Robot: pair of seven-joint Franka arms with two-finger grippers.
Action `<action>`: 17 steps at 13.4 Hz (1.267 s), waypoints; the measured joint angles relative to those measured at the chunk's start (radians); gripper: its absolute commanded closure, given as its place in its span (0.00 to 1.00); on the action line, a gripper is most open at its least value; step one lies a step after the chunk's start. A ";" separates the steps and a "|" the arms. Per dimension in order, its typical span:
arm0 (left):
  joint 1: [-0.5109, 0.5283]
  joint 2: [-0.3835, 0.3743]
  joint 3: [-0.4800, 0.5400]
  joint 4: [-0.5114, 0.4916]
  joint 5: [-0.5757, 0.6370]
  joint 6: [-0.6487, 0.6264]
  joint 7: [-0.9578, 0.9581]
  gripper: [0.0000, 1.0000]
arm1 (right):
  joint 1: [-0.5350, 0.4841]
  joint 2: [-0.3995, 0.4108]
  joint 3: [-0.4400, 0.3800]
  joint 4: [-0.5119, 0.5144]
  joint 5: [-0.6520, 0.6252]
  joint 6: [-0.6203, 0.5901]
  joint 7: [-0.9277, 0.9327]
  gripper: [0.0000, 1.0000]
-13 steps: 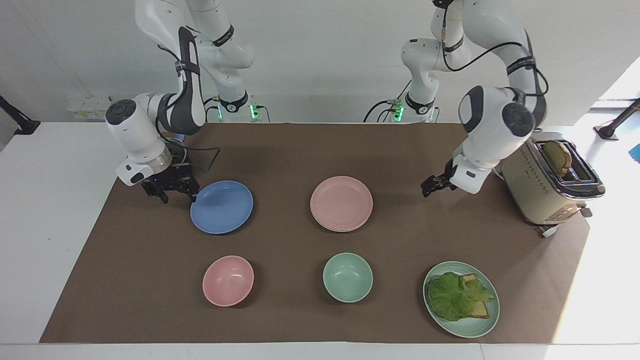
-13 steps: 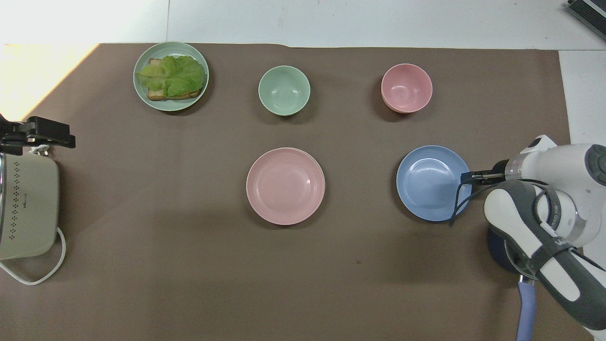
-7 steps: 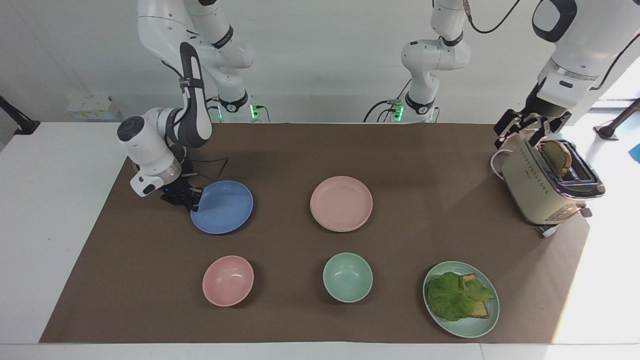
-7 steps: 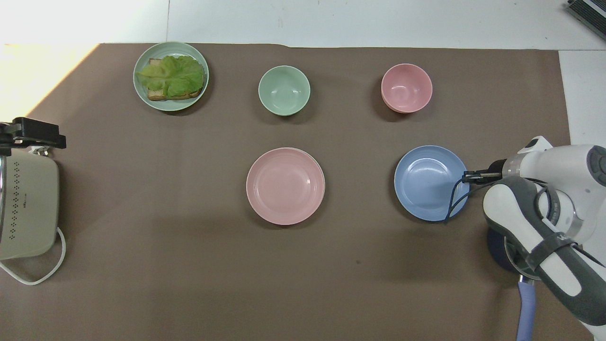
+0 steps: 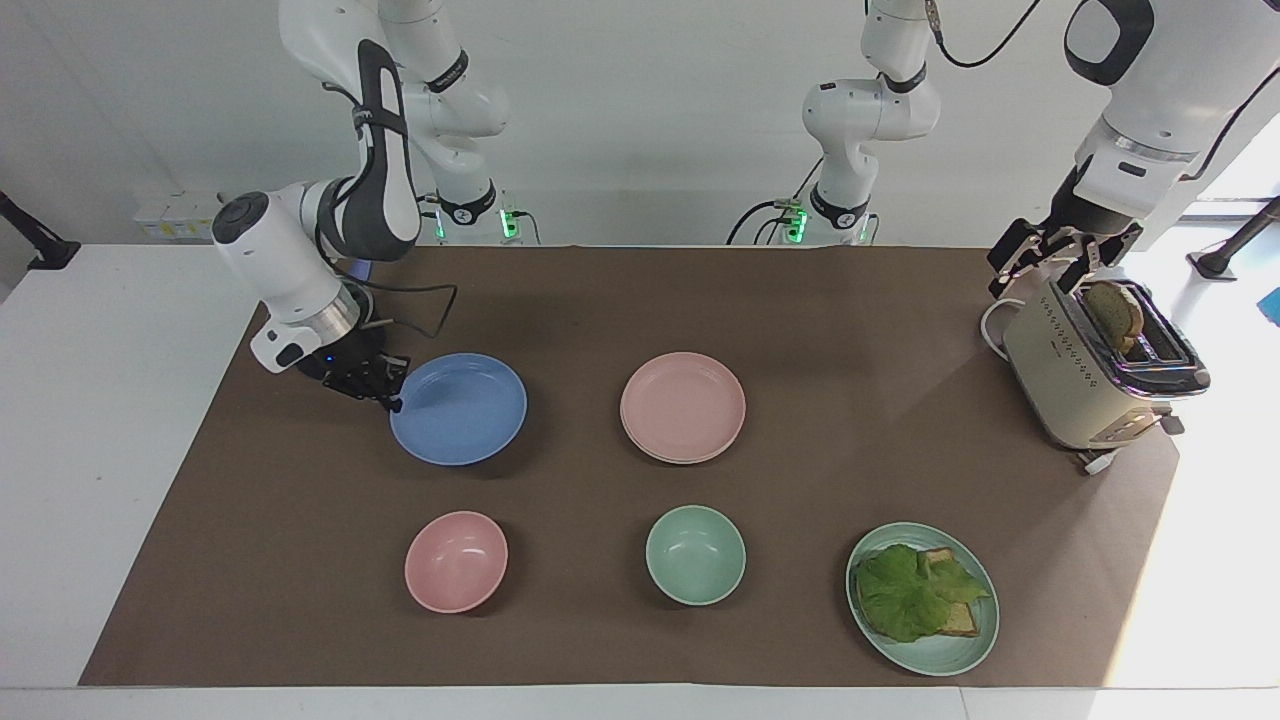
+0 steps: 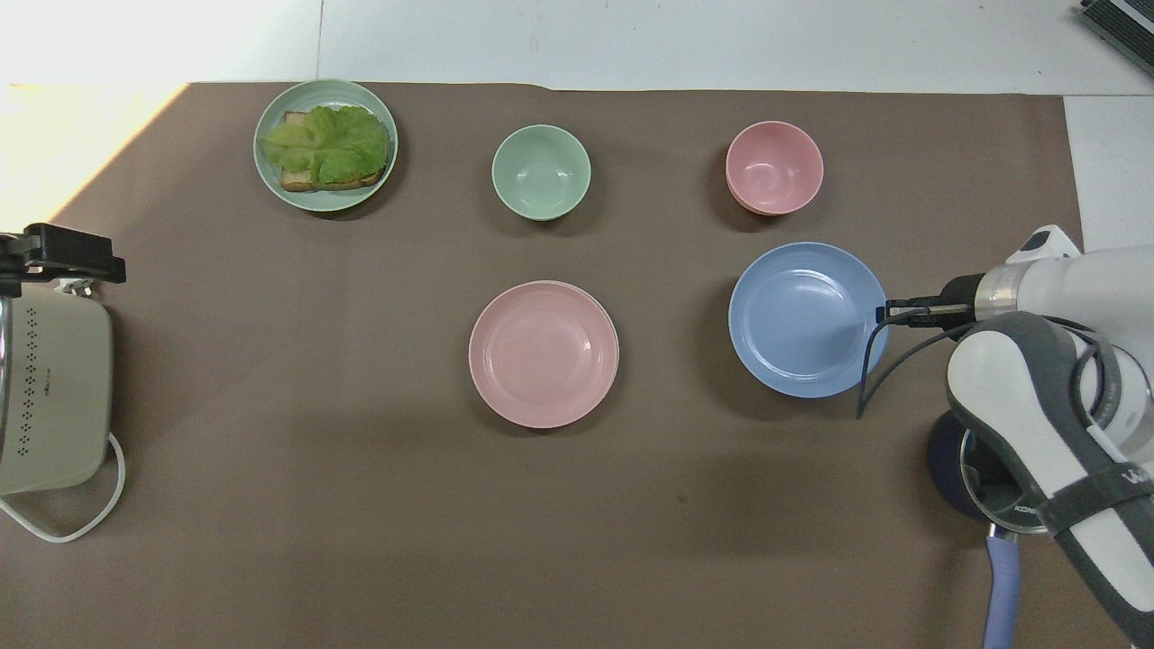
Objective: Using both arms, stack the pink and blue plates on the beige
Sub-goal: 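Carry the blue plate with the right gripper onto the pink plate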
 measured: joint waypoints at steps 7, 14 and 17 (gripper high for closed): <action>0.003 0.000 0.000 0.000 0.000 -0.018 0.000 0.00 | 0.322 0.001 0.006 0.020 -0.045 0.026 0.353 1.00; 0.004 0.000 -0.001 0.000 0.000 -0.032 0.000 0.00 | 0.482 0.114 0.007 0.084 -0.177 0.079 0.468 1.00; 0.004 0.000 -0.001 0.000 0.000 -0.032 0.000 0.00 | 0.514 0.168 0.006 0.112 -0.184 0.120 0.482 0.98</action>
